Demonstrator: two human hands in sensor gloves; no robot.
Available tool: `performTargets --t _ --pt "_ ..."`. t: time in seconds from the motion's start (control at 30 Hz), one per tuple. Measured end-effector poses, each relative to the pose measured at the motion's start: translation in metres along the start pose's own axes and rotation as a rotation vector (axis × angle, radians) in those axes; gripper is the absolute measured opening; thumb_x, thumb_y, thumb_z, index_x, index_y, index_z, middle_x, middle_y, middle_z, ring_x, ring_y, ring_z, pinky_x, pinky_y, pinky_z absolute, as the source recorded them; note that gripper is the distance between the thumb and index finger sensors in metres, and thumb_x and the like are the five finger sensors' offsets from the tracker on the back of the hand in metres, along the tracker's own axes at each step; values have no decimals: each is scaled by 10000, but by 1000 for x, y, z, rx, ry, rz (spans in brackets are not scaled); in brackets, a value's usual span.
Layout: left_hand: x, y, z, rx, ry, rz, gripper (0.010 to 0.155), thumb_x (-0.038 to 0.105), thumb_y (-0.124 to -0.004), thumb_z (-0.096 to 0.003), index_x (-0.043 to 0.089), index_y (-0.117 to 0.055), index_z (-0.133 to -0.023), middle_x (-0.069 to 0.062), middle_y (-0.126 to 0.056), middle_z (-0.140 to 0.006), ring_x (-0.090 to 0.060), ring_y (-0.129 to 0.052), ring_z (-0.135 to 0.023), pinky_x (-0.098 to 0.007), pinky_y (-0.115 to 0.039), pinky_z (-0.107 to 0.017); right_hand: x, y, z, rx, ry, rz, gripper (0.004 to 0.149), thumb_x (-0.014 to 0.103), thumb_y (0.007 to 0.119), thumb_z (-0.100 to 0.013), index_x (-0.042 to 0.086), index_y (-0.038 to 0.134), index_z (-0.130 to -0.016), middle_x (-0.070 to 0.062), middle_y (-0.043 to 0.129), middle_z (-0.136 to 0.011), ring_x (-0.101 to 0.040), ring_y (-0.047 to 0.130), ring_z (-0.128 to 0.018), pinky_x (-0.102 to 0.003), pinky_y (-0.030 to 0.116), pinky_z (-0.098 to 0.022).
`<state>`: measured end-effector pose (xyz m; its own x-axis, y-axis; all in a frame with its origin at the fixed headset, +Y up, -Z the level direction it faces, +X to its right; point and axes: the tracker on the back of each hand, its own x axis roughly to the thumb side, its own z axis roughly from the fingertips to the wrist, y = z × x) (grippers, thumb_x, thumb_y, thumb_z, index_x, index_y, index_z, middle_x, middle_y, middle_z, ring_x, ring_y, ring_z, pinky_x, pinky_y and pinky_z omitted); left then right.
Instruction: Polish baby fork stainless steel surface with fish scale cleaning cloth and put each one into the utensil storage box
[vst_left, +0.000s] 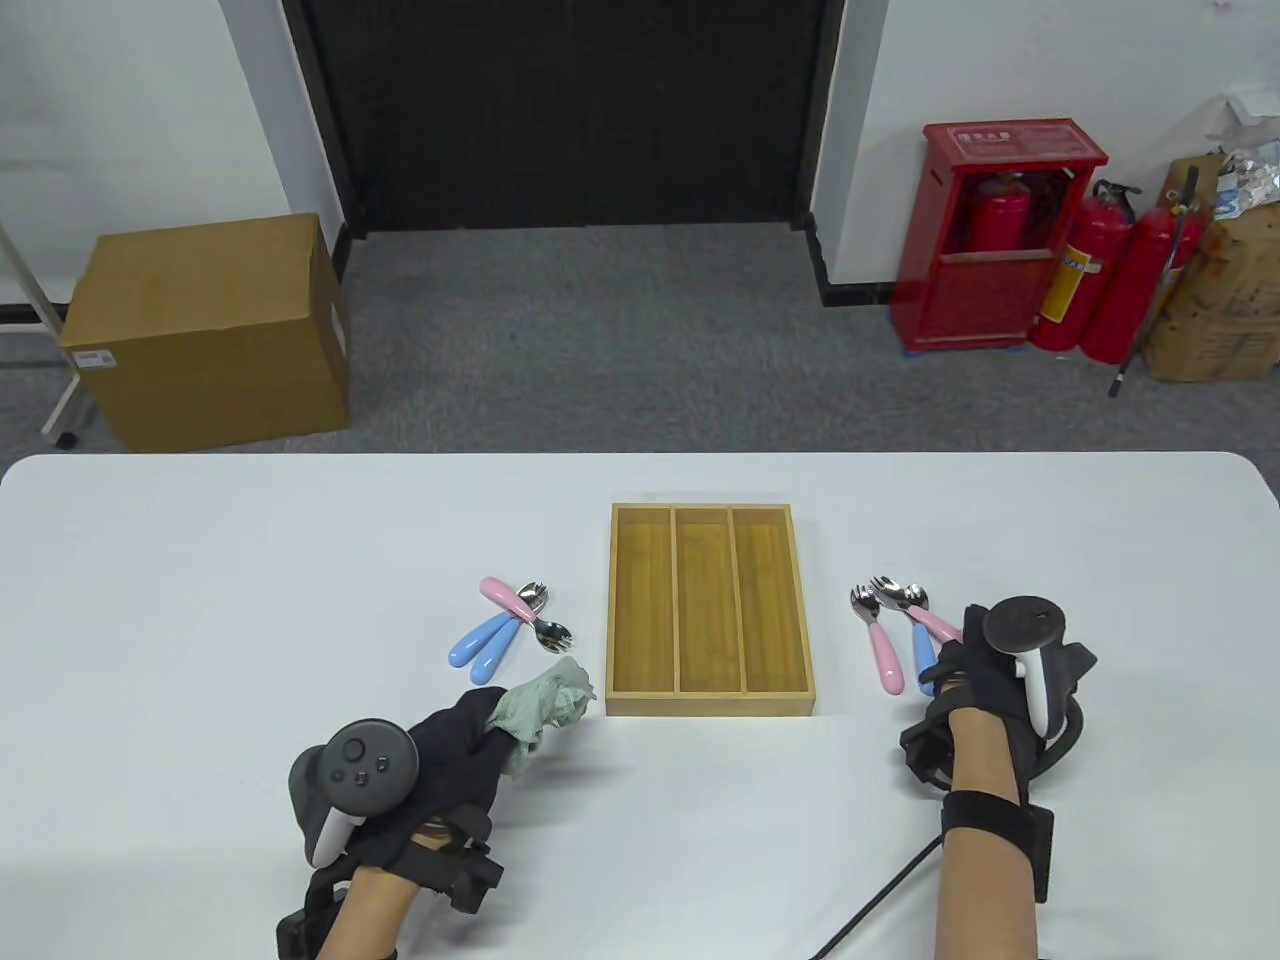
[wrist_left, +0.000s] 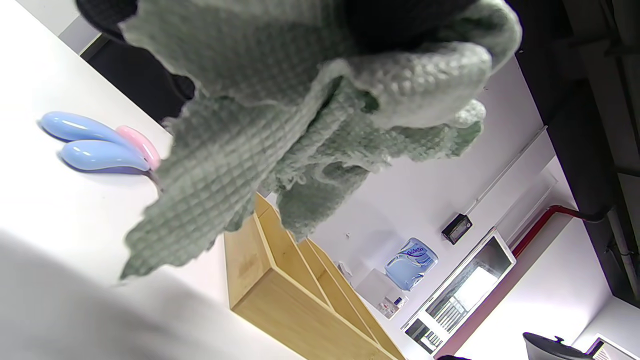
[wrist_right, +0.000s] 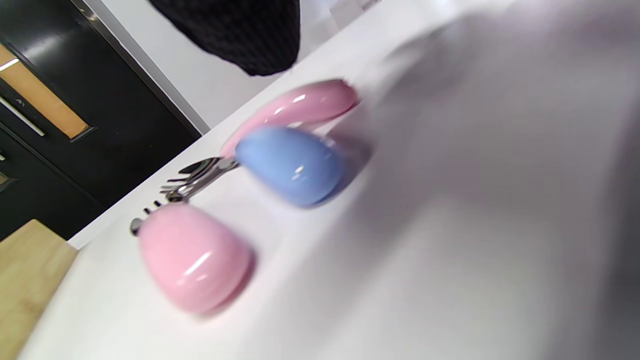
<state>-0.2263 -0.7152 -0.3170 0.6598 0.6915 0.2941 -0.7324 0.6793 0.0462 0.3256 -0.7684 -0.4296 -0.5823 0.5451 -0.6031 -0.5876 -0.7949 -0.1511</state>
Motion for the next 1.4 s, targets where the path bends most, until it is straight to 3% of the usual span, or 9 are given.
performTargets --t 0.2,0.4,0.5,0.6,0.73,0.87,1.03,1.2,1.4 --pt "-1 -1 -1 -7 5 0 462 383 -757 -511 206 -717 -936 -90 -919 -892 -339 -971 -795 -605 -687 -626 4 11 -22 87 71 -20 591 285 794 -478 306 561 -1021 -78 115 -1135 -394 66 -1026 -655 32 -690" --pt "-7 0 -1 13 25 40 461 359 -749 -505 218 -713 -943 -64 -944 -841 -300 -997 -744 -589 -701 -622 -1 13 -35 136 116 -113 535 222 823 -467 280 630 -963 -74 133 -1141 -390 68 -1029 -651 33 -702" --pt "-14 0 -1 22 43 85 461 352 -749 -504 225 -716 -946 -54 -953 -824 -285 -1005 -726 -583 -706 -621 0 12 -38 184 105 -164 508 189 839 -452 203 649 -923 -72 119 -1137 -373 26 -1023 -637 -9 -696" --pt "-21 0 -1 40 65 179 462 347 -751 -502 227 -723 -947 -51 -960 -815 -280 -1011 -716 -582 -709 -620 1 10 -36 185 79 -197 482 191 817 -443 138 659 -895 -91 140 -1133 -389 54 -1022 -647 9 -693" --pt "-35 -1 0 30 79 466 526 332 -745 -513 269 -659 -1028 -43 -961 -825 -278 -1003 -738 -587 -698 -634 11 -2 -25 132 5 -223 490 196 777 -421 110 648 -886 -101 172 -1129 -397 94 -1026 -657 45 -693" --pt "-45 -5 0 8 100 725 537 330 -737 -526 314 -628 -1052 -20 -953 -845 -282 -991 -762 -590 -686 -644 38 -13 5 82 -245 -316 491 216 757 -402 95 644 -865 -165 245 -1104 -459 197 -996 -677 146 -677" --pt "-53 -8 0 2 117 829 529 346 -720 -538 311 -618 -1057 -12 -945 -867 -272 -990 -780 -578 -695 -644 83 -16 64 96 -572 -277 482 256 739 -394 114 654 -847 -225 400 -1066 -510 415 -942 -699 319 -642" --pt "-59 -13 1 -8 143 924 520 357 -705 -546 300 -618 -1056 -18 -923 -905 -279 -973 -817 -574 -691 -649 123 -2 145 225 -805 -383 469 261 754 -390 129 686 -836 -244 603 -991 -507 639 -851 -690 467 -618" --pt "-62 -16 3 -17 140 1050 539 367 -698 -546 288 -593 -1068 -24 -877 -973 -281 -933 -899 -568 -687 -664 154 38 227 415 -1013 -361 465 297 777 -386 146 723 -822 -216 805 -815 -436 857 -679 -652 638 -538"
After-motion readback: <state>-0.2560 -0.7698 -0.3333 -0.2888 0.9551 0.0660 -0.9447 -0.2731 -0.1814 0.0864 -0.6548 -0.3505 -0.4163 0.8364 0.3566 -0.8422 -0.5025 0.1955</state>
